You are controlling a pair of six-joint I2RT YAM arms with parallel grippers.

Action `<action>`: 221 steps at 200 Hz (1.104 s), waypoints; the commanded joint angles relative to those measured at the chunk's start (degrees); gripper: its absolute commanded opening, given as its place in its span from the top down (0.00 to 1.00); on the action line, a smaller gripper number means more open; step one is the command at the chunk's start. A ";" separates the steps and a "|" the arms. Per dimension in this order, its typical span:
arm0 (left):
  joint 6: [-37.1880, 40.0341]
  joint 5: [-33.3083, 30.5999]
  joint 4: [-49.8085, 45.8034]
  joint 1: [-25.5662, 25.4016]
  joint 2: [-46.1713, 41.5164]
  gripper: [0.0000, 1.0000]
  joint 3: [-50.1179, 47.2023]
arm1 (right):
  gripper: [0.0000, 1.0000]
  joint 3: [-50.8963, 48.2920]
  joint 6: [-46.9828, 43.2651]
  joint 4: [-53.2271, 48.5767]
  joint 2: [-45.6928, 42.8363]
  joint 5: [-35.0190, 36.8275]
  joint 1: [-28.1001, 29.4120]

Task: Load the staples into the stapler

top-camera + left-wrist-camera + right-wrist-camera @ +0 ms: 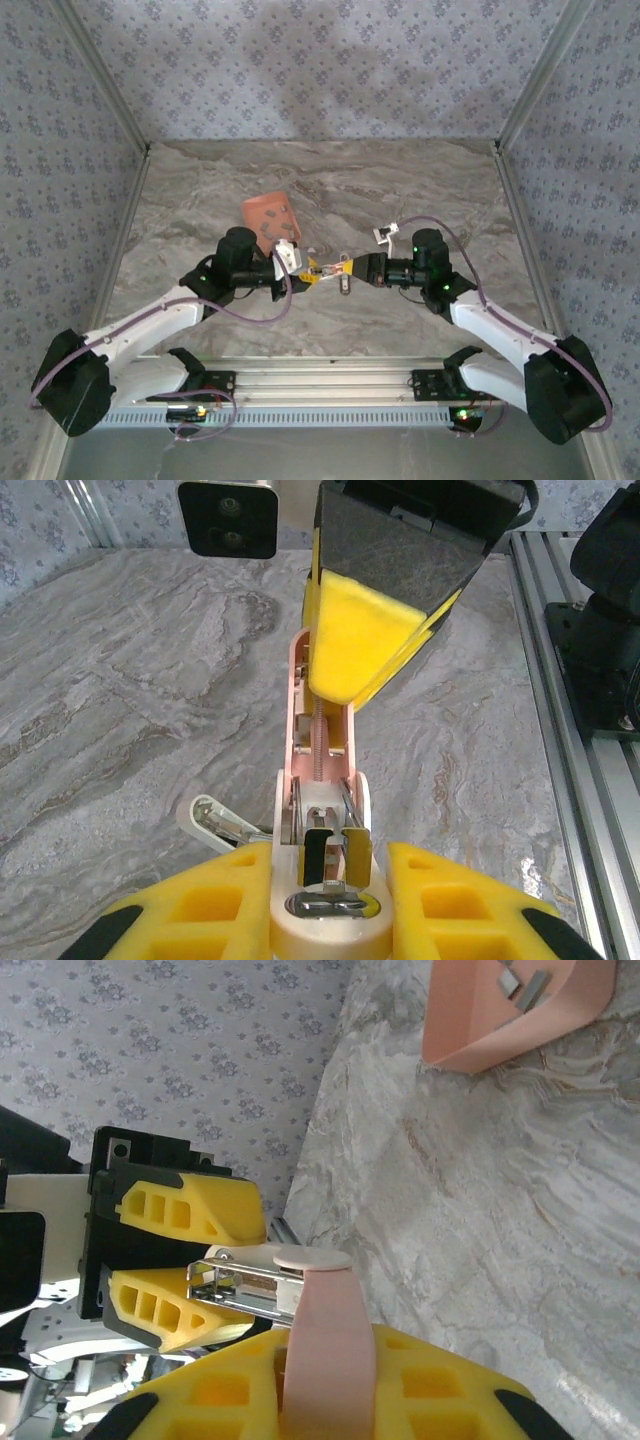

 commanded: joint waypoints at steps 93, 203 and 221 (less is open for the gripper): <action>-12.71 -18.48 7.10 0.28 -5.93 0.19 -6.76 | 0.92 22.48 -55.28 -45.01 1.40 4.64 -9.31; -19.38 -30.90 4.99 0.33 -4.04 0.02 -9.32 | 0.98 49.44 -104.04 -84.25 25.58 12.76 -8.94; -19.57 -30.42 5.19 0.28 -3.43 0.02 -9.40 | 0.98 50.53 -105.80 -85.38 28.72 16.56 -7.81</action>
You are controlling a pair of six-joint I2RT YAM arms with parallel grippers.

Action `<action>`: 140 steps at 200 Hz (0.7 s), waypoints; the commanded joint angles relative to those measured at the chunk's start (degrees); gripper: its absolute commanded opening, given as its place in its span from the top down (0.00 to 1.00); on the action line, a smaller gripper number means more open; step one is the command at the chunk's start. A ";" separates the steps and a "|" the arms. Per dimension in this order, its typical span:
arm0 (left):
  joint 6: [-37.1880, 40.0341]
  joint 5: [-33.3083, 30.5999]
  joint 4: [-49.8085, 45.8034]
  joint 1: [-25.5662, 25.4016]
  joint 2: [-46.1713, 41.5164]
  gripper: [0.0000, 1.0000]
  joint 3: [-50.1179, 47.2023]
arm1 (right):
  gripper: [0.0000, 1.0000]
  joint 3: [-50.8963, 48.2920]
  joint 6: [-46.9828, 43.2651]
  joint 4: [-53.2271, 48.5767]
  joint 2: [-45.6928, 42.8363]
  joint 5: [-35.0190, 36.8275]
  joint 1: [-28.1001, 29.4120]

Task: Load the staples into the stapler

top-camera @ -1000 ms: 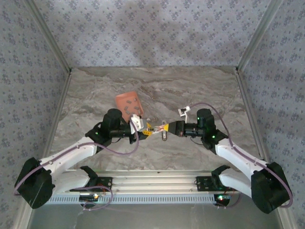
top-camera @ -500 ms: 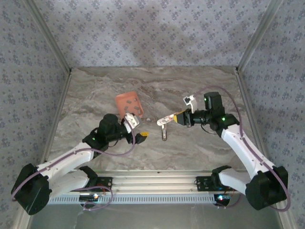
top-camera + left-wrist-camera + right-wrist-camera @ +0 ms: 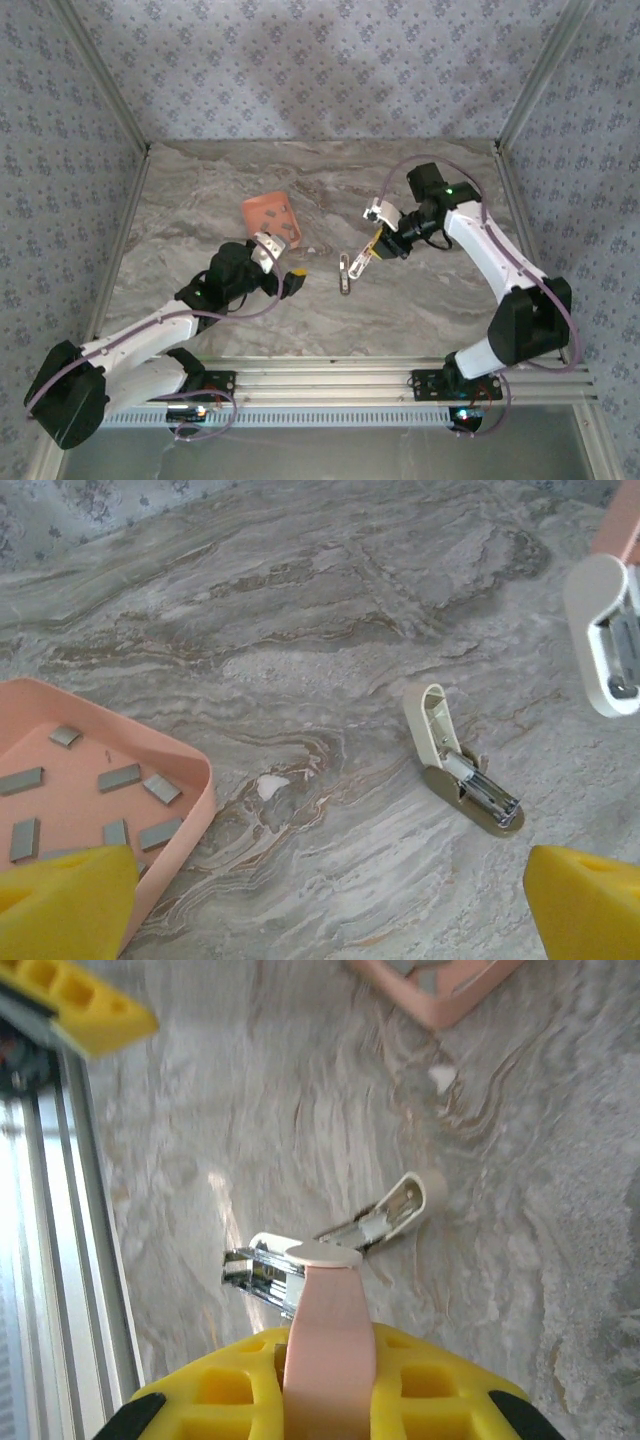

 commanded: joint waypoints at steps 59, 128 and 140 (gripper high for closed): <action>-0.60 -0.23 0.30 0.02 2.29 0.02 -0.36 | 0.96 9.41 -14.49 -16.18 15.11 10.60 1.79; -0.64 0.33 1.44 0.02 6.86 0.02 1.48 | 0.95 17.03 -21.81 -21.38 25.79 9.41 2.42; -0.43 0.43 1.37 0.07 7.46 0.02 2.01 | 0.94 17.61 -22.53 -21.38 26.98 9.17 2.54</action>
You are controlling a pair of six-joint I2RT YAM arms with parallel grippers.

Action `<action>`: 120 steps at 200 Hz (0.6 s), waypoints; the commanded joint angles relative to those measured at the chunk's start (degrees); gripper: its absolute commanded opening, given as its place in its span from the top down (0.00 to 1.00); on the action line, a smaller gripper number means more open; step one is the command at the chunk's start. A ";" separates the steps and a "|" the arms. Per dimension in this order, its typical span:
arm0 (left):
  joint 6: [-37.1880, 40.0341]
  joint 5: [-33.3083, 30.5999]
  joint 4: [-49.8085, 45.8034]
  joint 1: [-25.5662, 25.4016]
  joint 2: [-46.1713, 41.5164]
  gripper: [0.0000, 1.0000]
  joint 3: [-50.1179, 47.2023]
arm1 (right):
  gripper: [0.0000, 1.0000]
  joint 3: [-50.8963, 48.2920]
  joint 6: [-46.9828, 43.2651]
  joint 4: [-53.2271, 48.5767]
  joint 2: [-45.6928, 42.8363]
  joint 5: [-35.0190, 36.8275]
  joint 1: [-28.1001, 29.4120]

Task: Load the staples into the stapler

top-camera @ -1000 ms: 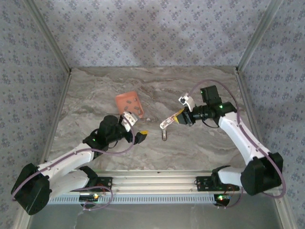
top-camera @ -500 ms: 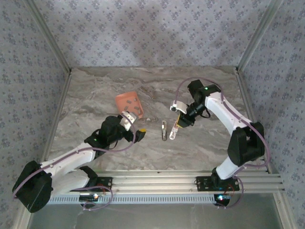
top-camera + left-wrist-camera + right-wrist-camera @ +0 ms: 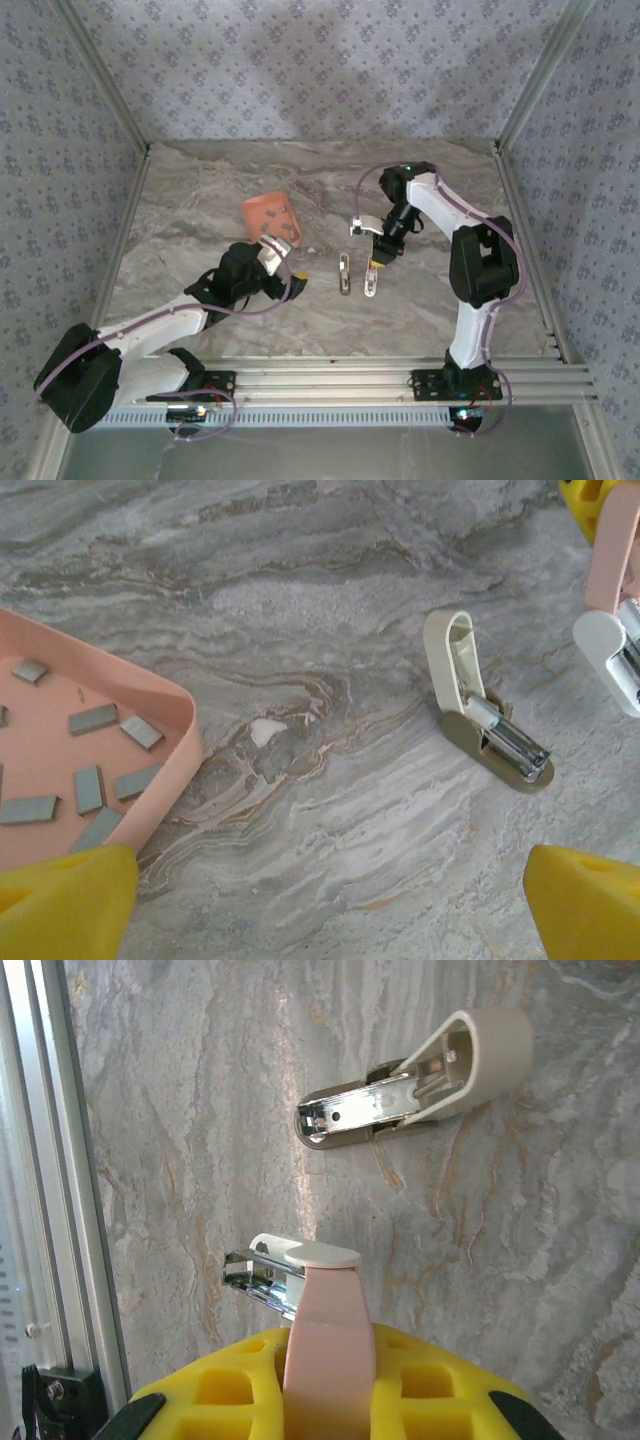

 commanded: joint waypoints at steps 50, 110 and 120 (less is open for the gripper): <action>0.12 0.92 0.75 0.08 3.17 0.02 3.81 | 0.94 5.65 -6.20 -5.21 7.93 -1.23 0.69; -0.60 1.28 0.61 0.02 7.13 0.02 6.43 | 0.93 9.31 -7.99 -6.17 12.97 -2.29 -0.31; -0.55 1.39 0.75 0.02 7.61 0.02 6.78 | 0.93 9.61 -8.32 -6.24 13.54 -2.29 -0.40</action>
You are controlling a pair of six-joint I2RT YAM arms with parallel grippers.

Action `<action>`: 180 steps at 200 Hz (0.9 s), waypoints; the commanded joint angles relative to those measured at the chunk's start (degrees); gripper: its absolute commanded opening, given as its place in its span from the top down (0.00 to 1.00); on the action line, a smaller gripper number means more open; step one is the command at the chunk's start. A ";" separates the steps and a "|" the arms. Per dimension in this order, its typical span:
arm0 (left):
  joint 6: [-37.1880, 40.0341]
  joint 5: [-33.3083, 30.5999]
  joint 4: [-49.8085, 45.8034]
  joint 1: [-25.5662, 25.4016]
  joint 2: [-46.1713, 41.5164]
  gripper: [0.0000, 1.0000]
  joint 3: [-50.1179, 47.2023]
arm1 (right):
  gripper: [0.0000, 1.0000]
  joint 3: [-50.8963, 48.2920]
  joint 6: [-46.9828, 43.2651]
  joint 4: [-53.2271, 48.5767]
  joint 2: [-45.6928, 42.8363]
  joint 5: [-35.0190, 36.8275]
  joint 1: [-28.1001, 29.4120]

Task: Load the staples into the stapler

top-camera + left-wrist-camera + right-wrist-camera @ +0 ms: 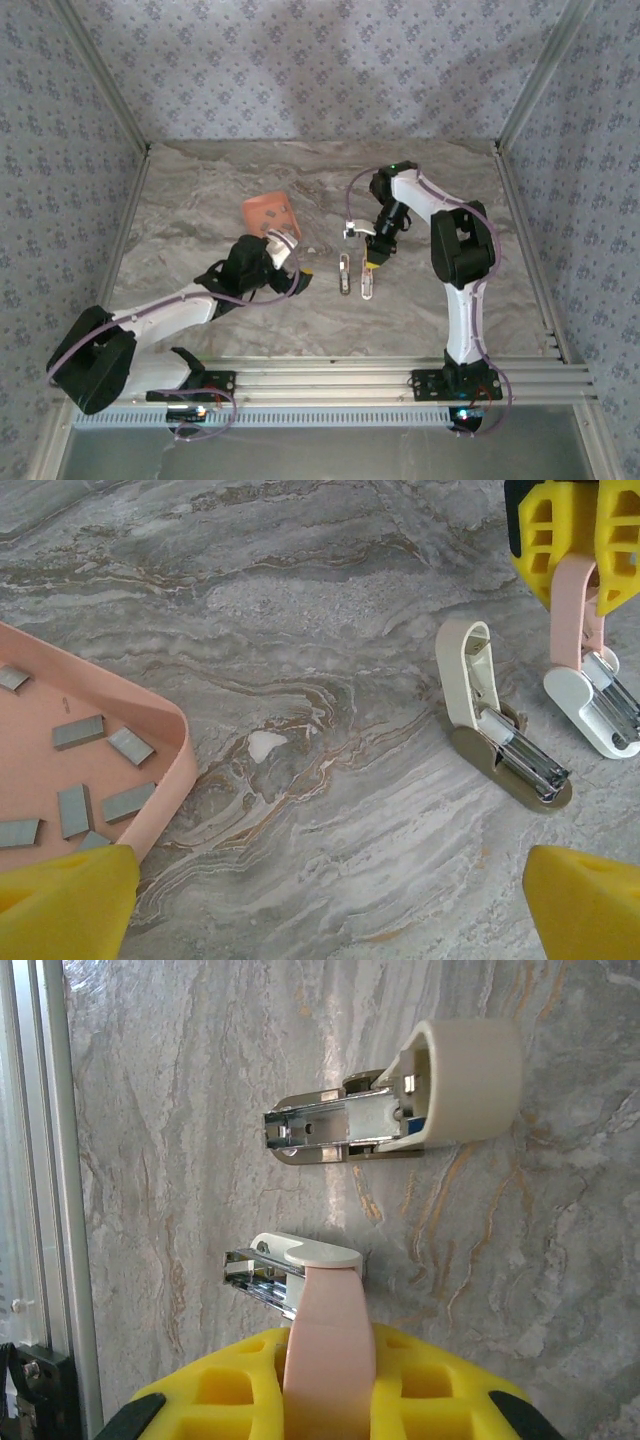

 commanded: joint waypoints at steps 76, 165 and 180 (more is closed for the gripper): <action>-1.06 0.68 -0.52 0.10 4.46 0.02 5.33 | 0.82 4.66 -2.88 -1.33 4.76 -0.64 -1.86; -3.90 -5.03 -11.18 0.53 7.33 0.02 13.73 | 0.53 1.86 3.23 7.69 -3.73 -1.74 -2.86; -6.70 -6.10 -14.69 2.02 7.78 0.02 16.14 | 0.53 -1.88 8.91 14.82 -8.90 -0.37 -3.38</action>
